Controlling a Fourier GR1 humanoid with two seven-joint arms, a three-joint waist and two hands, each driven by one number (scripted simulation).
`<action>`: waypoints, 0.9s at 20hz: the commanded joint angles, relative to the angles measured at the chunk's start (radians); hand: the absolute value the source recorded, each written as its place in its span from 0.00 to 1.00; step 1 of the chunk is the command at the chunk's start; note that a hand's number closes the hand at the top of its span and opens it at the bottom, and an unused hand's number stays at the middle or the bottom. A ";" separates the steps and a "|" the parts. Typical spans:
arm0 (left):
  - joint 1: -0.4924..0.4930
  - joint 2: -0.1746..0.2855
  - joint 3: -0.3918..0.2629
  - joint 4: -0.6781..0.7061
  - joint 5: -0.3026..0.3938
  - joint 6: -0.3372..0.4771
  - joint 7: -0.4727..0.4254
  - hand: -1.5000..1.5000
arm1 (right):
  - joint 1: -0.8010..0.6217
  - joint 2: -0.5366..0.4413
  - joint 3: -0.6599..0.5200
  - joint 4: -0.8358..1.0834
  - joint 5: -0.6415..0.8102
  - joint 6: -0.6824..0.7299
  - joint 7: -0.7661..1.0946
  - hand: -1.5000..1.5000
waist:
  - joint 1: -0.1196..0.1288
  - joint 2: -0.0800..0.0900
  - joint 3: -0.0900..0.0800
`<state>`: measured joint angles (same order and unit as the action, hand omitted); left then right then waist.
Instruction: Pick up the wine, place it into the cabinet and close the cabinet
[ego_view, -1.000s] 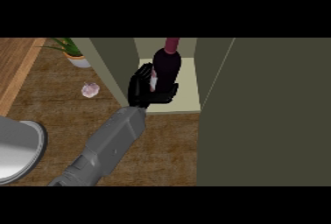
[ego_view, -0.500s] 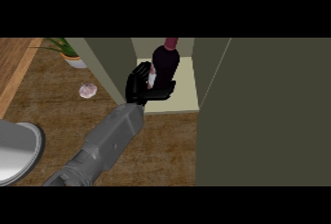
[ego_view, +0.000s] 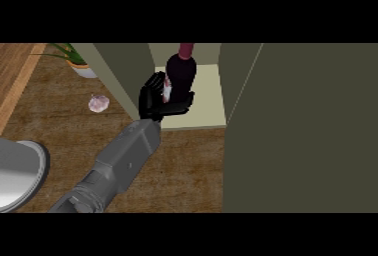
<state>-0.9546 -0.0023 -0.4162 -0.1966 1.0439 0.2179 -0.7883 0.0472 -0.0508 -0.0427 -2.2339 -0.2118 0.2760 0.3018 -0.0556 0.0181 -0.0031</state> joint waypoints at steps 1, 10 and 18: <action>0.001 0.002 0.044 0.024 0.011 0.024 -0.091 1.00 | -0.003 -0.016 -0.023 -0.002 -0.016 0.011 -0.006 0.00 | 0.013 -0.005 0.002; 0.020 0.030 0.034 -0.049 -0.030 -0.013 -0.156 0.00 | 0.053 0.016 0.031 -0.057 0.034 -0.006 -0.001 0.00 | 0.039 -0.015 0.003; 0.155 0.059 -0.053 -0.266 -0.091 0.043 -0.091 0.00 | 0.005 -0.012 -0.013 -0.052 0.020 -0.025 0.048 0.00 | 0.080 -0.029 0.004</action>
<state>-0.8800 -0.0001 -0.4681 -0.3691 0.9719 0.2343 -0.8598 0.0696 -0.0551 -0.0453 -2.2802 -0.1910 0.2619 0.3262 -0.0121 0.0111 -0.0101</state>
